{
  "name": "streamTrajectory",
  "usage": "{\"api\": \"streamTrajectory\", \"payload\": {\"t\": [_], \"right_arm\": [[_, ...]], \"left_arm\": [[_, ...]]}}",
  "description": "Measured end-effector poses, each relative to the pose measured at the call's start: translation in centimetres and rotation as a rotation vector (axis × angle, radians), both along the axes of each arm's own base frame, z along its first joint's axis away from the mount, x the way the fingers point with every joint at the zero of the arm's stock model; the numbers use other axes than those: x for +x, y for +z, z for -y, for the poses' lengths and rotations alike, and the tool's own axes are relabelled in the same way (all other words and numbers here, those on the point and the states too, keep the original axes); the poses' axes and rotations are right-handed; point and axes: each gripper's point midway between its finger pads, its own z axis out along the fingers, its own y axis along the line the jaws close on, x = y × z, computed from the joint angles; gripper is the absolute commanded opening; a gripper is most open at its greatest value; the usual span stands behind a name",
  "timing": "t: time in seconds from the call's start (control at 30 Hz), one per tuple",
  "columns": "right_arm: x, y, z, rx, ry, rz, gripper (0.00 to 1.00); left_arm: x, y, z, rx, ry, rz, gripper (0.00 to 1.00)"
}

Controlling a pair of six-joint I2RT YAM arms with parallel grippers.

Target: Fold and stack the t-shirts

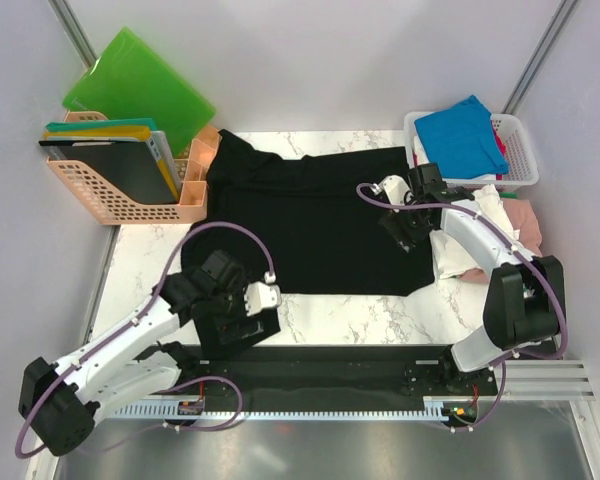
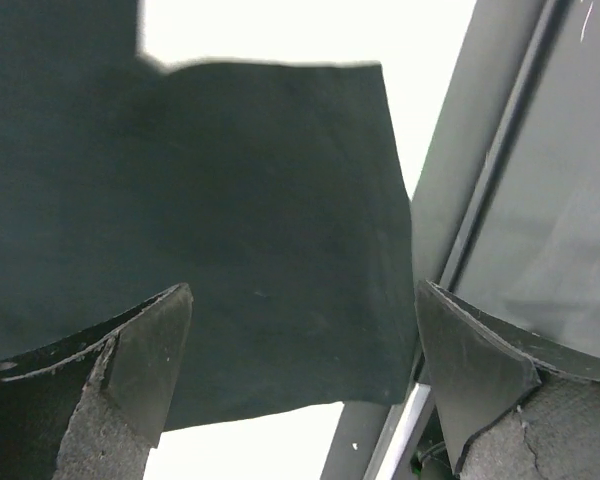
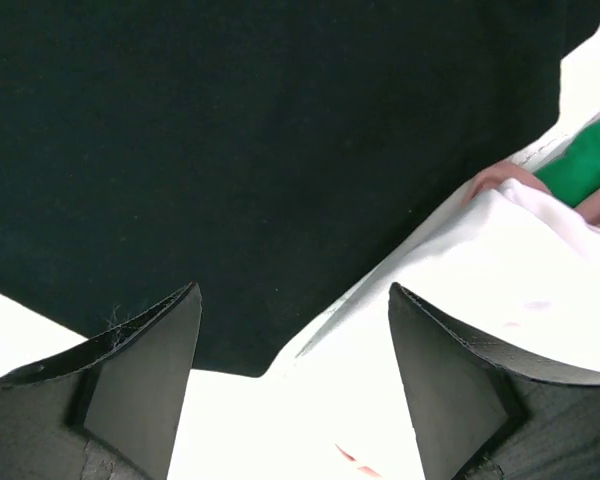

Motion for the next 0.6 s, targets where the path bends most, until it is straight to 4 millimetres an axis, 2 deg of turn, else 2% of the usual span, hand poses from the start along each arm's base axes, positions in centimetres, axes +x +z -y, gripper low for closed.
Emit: {"api": "streamTrajectory", "payload": {"t": [0.13,0.33,0.47,0.6], "right_arm": [[0.1,-0.5,0.1,0.002,-0.024,-0.020,0.83],[1.6,-1.0,-0.4,0.011,-0.067,-0.041,0.82],[2.6,-0.6,-0.9,0.039,-0.089,-0.035,0.82],[2.6,-0.4,-1.3,0.062,-0.095,-0.040,0.81]], "left_arm": [[-2.6,-3.8,-1.6,0.118,-0.087,-0.044,1.00],[-3.1,-4.5,-1.0,0.168,-0.224,-0.002,1.00],[-3.6,-5.9,-1.1,0.202,-0.257,-0.028,1.00],[-3.8,-7.2,-1.7,0.239,-0.261,-0.045,1.00]]}}
